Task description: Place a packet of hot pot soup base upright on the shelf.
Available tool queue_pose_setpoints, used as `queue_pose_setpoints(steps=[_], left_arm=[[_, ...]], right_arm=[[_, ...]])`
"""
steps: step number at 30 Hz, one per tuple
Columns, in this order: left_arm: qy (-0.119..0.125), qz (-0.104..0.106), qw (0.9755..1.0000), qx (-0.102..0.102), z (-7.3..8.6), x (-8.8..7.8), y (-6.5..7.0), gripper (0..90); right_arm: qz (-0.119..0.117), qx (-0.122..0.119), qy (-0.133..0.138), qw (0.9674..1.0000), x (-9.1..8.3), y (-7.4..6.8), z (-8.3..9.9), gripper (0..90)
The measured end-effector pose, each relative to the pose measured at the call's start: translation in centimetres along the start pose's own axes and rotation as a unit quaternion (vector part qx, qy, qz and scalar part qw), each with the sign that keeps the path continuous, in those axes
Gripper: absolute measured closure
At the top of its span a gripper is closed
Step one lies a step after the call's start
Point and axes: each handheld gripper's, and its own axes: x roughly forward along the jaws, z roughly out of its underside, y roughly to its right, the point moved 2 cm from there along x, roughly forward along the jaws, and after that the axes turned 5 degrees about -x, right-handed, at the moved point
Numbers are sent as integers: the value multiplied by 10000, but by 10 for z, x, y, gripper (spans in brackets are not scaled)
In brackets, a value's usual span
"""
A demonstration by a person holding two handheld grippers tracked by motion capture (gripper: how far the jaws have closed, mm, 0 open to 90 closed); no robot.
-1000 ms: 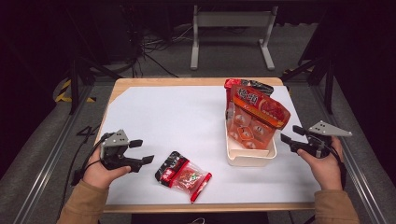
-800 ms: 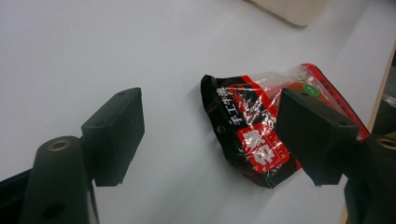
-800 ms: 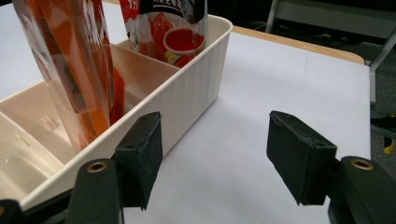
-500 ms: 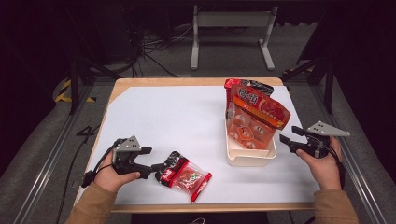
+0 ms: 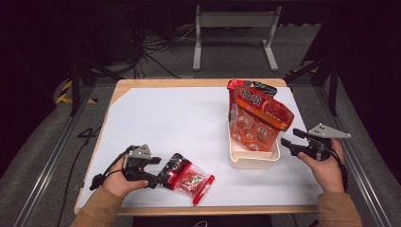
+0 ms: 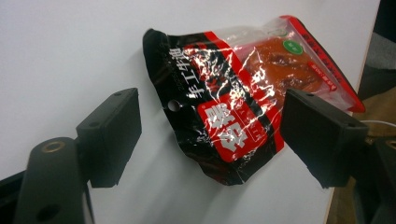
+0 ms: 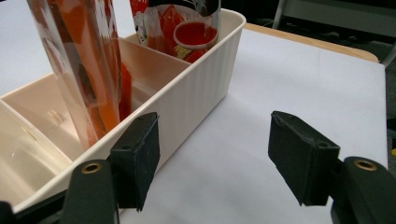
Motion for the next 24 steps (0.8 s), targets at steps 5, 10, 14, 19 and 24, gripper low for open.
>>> queue_pose_setpoints(steps=[5, 10, 14, 19, 24], left_arm=[[-82, -50, 10000, -26, 4, 5, 2, 221], [-264, -133, 9995, -59, 8, 8, 3, 216], [-381, -132, 9991, -91, 9, 9, 5, 224], [-531, -86, 9985, -131, 12, 11, 5, 241], [-598, 59, 9981, -157, 13, 11, 6, 277]], right_arm=[[-50, -16, -23, 10000, 2, -2, 0, 339], [-80, -9, -49, 10000, 4, -3, 1, 334], [-94, -21, -53, 9999, 5, -3, 1, 331], [-97, -14, -49, 9999, 5, -4, 1, 327], [-114, -27, -57, 9999, 6, -4, 1, 324]])
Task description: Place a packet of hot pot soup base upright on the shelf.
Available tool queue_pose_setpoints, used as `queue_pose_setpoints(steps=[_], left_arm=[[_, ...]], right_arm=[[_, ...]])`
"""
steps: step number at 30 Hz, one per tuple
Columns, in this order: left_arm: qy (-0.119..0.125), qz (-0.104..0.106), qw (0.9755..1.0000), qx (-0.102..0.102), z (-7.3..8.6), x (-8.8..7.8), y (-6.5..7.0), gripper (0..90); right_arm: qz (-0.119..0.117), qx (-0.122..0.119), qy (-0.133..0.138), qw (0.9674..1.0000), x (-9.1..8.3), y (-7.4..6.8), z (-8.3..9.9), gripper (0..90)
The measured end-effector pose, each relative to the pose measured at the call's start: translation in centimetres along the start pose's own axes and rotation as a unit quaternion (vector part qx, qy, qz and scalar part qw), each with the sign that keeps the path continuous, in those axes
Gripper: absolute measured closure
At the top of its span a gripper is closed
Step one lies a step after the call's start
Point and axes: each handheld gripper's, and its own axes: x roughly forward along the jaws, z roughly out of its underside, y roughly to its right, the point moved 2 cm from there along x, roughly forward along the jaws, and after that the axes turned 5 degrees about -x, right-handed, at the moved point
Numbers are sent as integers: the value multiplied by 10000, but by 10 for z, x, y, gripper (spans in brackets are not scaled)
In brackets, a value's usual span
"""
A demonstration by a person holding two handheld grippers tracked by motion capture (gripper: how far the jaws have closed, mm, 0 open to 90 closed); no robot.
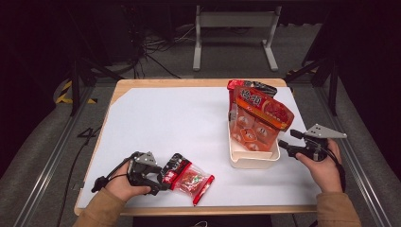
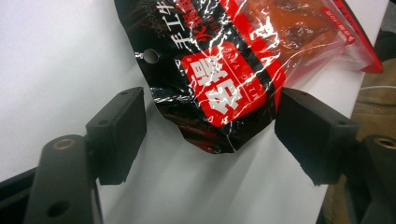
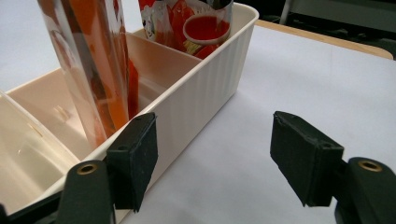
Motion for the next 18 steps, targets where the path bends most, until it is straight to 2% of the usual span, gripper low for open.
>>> queue_pose_setpoints(steps=[6, 10, 13, 14, 18], left_arm=[[40, 151, 9999, -59, 0, -1, -2, 326], [72, 62, 9999, -107, 1, -2, -3, 391], [88, 29, 9995, -315, 2, -2, -3, 452], [88, 23, 9995, -318, 2, -3, -3, 488], [73, 48, 9992, -390, 2, -3, -2, 480]], right_arm=[[2, 17, 19, 10000, 1, 0, 0, 318], [1, 24, 27, 10000, 1, 0, 0, 317], [-13, 14, 23, 10000, 1, 0, 0, 317], [-17, 20, 21, 10000, 1, -1, 0, 317], [-31, 29, 17, 10000, 1, -1, 0, 317]])
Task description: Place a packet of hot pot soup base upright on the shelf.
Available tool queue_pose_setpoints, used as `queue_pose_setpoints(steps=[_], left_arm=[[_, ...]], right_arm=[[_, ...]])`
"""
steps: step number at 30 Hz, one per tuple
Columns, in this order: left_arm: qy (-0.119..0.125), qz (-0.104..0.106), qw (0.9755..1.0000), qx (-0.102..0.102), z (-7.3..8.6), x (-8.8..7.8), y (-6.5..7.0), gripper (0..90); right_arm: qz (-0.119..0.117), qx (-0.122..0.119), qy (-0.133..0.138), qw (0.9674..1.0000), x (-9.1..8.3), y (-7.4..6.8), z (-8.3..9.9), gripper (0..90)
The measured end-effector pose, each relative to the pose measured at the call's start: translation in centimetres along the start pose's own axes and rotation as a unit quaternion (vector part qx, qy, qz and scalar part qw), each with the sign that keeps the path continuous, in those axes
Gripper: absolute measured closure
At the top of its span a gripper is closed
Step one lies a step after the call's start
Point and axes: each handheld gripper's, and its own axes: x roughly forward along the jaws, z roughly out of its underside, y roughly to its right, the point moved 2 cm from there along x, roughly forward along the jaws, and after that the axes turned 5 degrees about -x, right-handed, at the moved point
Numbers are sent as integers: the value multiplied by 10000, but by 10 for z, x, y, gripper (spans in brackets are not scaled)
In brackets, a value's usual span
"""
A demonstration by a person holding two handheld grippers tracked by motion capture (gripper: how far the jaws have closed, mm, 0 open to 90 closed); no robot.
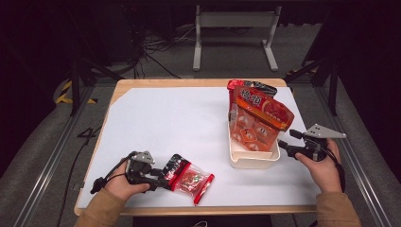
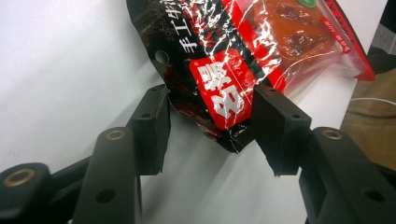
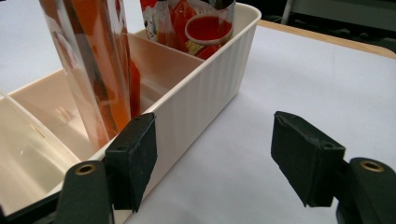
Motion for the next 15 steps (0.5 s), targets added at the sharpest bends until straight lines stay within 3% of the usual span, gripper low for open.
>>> queue_pose_setpoints(steps=[5, 11, 15], left_arm=[[-32, -99, 9999, -16, 1, 0, 1, 482], [-22, -400, 9992, 8, 1, -1, 2, 658], [-4, -386, 9992, -69, 1, 0, 2, 723]], right_arm=[[-6, 6, -1, 10000, 0, 0, 0, 316], [0, 9, 4, 10000, 0, 0, 0, 317], [-5, 7, 6, 10000, 0, 0, 0, 317]])
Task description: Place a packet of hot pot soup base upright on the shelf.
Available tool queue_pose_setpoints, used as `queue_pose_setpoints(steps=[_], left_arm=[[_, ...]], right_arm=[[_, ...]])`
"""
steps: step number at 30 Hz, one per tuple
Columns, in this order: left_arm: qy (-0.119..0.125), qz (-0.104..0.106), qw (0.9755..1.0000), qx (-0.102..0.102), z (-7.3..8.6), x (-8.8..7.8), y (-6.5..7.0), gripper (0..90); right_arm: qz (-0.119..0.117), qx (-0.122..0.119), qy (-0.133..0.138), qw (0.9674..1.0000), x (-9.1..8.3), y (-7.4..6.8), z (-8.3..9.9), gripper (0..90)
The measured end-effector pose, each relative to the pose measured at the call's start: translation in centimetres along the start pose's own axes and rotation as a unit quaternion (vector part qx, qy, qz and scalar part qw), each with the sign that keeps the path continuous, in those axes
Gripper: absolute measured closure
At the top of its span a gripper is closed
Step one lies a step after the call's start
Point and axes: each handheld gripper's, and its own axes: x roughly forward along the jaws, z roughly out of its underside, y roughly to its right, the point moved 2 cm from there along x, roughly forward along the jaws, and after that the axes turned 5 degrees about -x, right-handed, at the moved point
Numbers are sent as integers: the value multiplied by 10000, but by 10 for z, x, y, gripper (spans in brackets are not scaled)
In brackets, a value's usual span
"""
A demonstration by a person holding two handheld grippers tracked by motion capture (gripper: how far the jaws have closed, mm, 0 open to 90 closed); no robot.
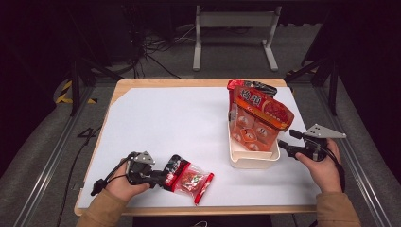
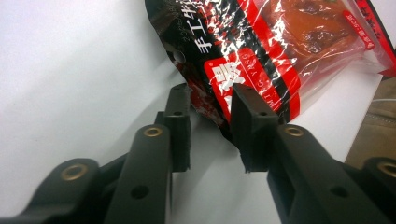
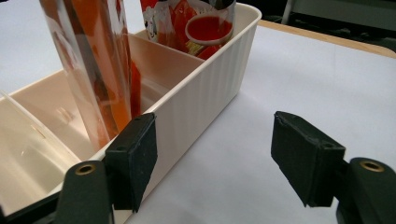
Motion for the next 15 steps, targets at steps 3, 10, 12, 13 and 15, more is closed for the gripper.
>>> queue_pose_setpoints(steps=[3, 10, 12, 13, 15], left_arm=[[49, 54, 10000, 5, -1, 0, -1, 782], [254, 175, 9995, 40, -4, -3, 2, 896], [376, 217, 9990, 97, -6, -5, 2, 900], [418, 230, 9988, 99, -7, -6, 3, 900], [583, 327, 9977, 61, -9, -11, 3, 900]], right_arm=[[-1, 5, 1, 10000, 0, 0, 0, 317], [-1, 13, -6, 10000, 0, 0, 0, 317], [-2, 14, -5, 10000, 0, 0, 0, 317], [-3, 16, -5, 10000, 0, 0, 0, 317], [-4, 24, -3, 10000, 0, 1, 1, 316]])
